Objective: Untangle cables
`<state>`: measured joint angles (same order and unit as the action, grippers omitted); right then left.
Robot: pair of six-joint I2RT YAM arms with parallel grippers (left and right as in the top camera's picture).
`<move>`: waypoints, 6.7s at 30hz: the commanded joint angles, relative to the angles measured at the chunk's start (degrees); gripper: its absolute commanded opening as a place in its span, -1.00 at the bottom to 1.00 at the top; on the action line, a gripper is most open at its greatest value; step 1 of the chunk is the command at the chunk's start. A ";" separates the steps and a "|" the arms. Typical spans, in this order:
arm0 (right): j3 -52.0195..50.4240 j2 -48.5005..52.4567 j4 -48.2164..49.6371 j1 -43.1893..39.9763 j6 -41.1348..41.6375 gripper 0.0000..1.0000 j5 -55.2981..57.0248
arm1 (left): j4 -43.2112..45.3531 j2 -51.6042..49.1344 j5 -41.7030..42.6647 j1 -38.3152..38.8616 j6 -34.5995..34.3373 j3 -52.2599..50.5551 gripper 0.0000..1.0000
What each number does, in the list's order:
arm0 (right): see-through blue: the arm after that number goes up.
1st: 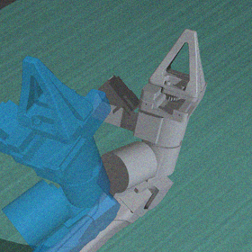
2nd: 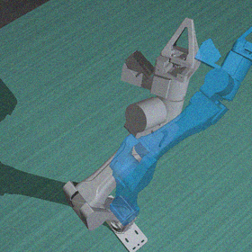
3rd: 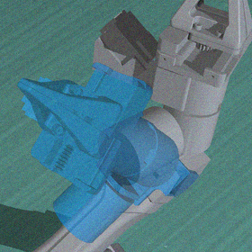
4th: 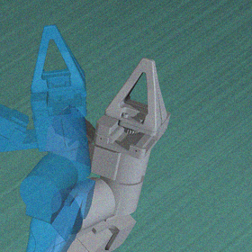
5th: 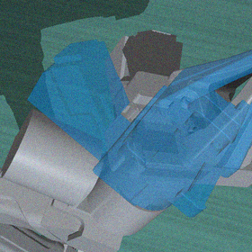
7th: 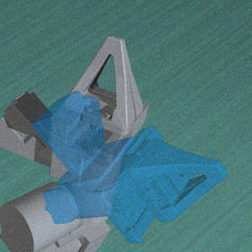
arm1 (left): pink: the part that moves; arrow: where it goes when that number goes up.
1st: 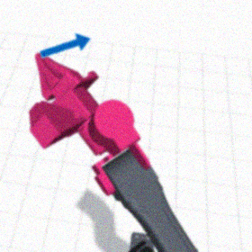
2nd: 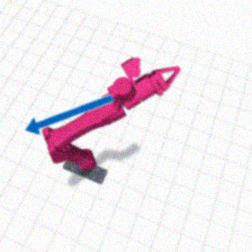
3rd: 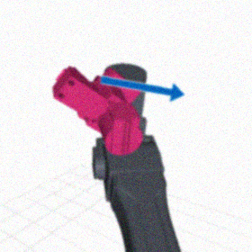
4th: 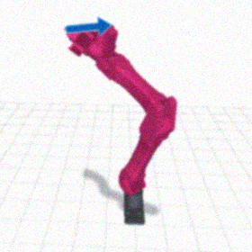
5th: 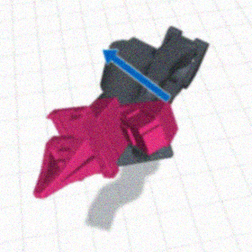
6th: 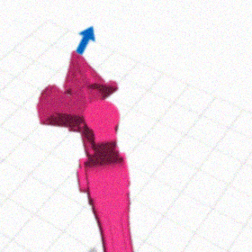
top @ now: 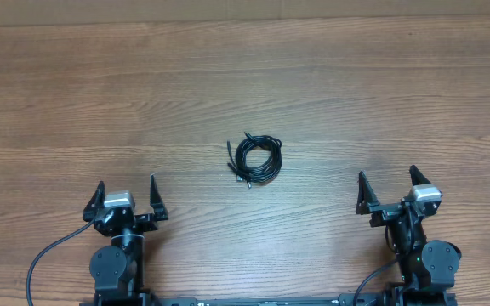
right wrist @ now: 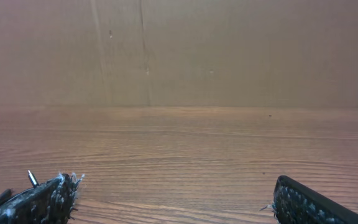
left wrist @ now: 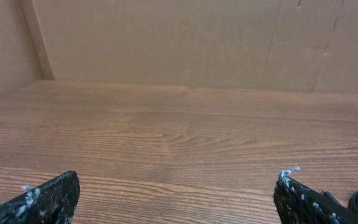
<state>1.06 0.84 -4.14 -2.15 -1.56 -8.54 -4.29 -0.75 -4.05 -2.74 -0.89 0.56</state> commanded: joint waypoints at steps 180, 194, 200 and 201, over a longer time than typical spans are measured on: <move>79.52 104.56 -42.16 34.45 8.20 0.55 -10.32 | -76.94 -127.93 20.94 8.98 -23.71 111.56 0.99; 79.52 110.38 -40.92 39.26 3.78 0.22 -9.55 | -75.76 -127.95 19.91 6.88 -23.34 106.07 0.99; 79.52 111.27 -40.89 40.17 3.78 0.22 -4.48 | -75.80 -127.95 19.91 6.88 -23.34 106.07 1.00; 79.52 111.32 -40.89 40.17 3.67 0.23 -3.91 | -75.80 -127.95 19.89 6.88 -23.34 106.07 1.00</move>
<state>80.58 111.66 -45.23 38.26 2.94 -15.86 -80.14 -128.18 16.62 4.03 -23.86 106.94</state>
